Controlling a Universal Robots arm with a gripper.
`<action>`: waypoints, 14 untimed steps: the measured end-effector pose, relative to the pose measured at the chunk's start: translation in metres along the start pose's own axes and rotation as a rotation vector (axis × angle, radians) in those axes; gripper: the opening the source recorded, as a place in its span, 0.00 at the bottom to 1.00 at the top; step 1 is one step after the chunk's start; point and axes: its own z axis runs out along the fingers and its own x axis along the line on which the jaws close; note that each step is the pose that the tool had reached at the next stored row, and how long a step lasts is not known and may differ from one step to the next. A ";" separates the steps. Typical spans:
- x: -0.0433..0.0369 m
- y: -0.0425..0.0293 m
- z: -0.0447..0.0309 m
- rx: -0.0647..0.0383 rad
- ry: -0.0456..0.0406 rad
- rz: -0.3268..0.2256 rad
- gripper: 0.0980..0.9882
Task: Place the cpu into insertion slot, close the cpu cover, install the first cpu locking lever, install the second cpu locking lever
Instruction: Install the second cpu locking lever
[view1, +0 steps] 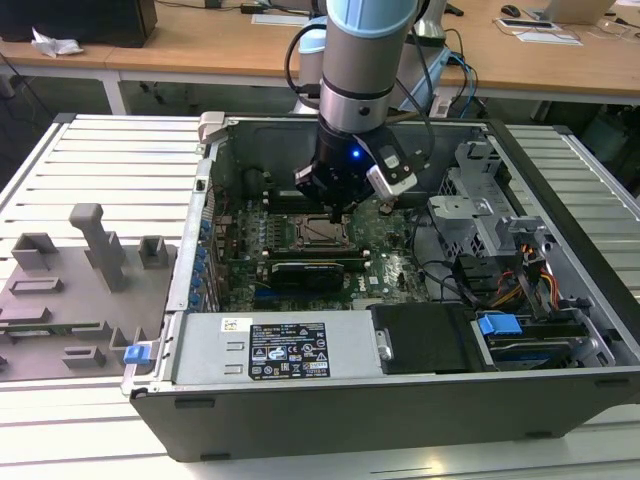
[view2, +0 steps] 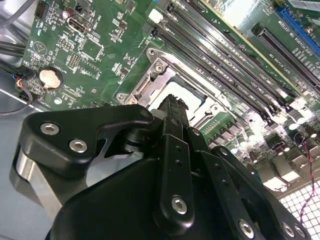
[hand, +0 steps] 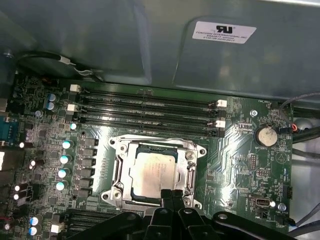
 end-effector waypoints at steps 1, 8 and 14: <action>0.0001 -0.0005 -0.0001 0.000 0.0000 0.000 0.01; 0.0006 -0.0063 -0.0007 0.000 0.0000 0.000 0.01; 0.0011 -0.0116 -0.0013 0.000 0.0000 0.000 0.01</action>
